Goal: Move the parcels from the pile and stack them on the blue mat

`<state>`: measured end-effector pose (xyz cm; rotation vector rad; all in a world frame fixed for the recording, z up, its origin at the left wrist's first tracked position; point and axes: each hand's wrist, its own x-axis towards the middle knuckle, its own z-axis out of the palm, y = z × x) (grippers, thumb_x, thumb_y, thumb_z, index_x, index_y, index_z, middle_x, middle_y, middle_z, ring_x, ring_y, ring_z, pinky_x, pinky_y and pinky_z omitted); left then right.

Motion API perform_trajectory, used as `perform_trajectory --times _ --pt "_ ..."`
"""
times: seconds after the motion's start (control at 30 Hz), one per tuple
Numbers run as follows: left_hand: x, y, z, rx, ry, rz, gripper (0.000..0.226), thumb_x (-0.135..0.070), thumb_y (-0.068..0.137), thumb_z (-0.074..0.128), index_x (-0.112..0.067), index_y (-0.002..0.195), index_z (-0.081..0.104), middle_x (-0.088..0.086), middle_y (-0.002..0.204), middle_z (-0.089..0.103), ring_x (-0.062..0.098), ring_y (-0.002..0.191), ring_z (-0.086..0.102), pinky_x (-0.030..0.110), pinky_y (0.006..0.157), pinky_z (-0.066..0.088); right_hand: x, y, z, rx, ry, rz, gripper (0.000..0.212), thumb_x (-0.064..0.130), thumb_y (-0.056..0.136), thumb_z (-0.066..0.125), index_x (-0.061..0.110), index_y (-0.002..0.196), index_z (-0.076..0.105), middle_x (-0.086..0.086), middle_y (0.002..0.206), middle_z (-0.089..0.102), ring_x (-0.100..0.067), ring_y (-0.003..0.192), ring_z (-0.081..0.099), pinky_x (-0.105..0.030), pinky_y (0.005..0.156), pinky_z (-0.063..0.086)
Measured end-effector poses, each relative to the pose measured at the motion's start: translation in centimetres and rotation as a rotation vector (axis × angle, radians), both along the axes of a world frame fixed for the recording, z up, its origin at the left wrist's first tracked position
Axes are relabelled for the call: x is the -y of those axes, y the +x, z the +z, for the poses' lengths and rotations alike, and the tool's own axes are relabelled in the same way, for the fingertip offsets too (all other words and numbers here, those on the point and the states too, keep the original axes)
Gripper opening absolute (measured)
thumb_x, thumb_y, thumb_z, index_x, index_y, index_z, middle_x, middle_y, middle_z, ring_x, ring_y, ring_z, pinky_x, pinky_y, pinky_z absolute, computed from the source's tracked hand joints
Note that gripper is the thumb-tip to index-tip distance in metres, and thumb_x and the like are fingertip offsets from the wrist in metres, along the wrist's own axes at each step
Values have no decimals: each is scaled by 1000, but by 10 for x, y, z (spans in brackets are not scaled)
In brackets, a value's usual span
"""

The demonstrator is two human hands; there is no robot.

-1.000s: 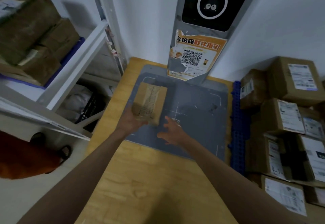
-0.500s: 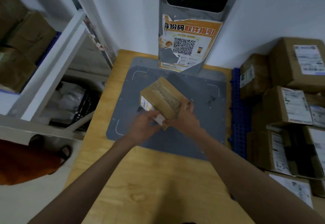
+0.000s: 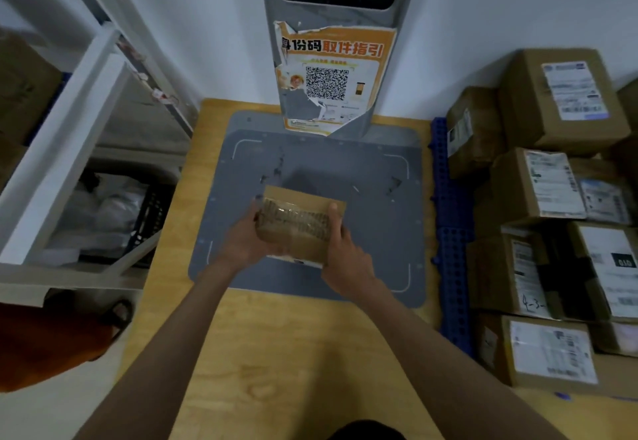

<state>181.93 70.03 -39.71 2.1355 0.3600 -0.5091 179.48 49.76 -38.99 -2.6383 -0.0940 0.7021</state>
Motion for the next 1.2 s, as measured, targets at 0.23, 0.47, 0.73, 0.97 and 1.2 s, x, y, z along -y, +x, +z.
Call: perform_trajectory --times 0.23,0.47,0.73,0.97,1.2 --pt "17 -56 1 -55 7 -47 116 -24 55 94 -20 150 27 3 127 58 26 117 55 42 94 50 23 -33 -1 7 74 -27 112 4 85 56 41 144 -30 -7 154 23 -36 87 62 -48 67 51" --pt "43 -96 11 -37 -12 -128 106 -29 57 93 -20 145 35 -6 128 55 19 117 55 33 89 49 51 -80 3 5 218 -152 113 -2 83 53 43 143 -32 -7 151 32 -23 74 58 -37 54 47" --pt "69 -117 35 26 -98 -228 88 -28 55 94 -42 122 40 -33 102 52 -9 89 53 9 62 46 95 -109 25 -97 260 -303 96 8 81 66 25 153 4 -7 131 52 -28 106 58 -40 77 53" --pt "96 -120 73 100 -142 -286 87 -23 58 93 -41 122 38 -31 101 50 -15 85 53 4 58 45 129 -133 74 43 389 -393 93 8 79 72 31 150 18 1 133 49 -21 109 55 -39 83 54" --pt "138 -136 113 238 -108 -382 81 -29 56 92 -40 123 46 -22 107 57 4 98 59 21 76 50 171 -163 116 188 372 -416 91 9 73 74 28 148 26 0 135 48 -22 120 50 -44 93 51"
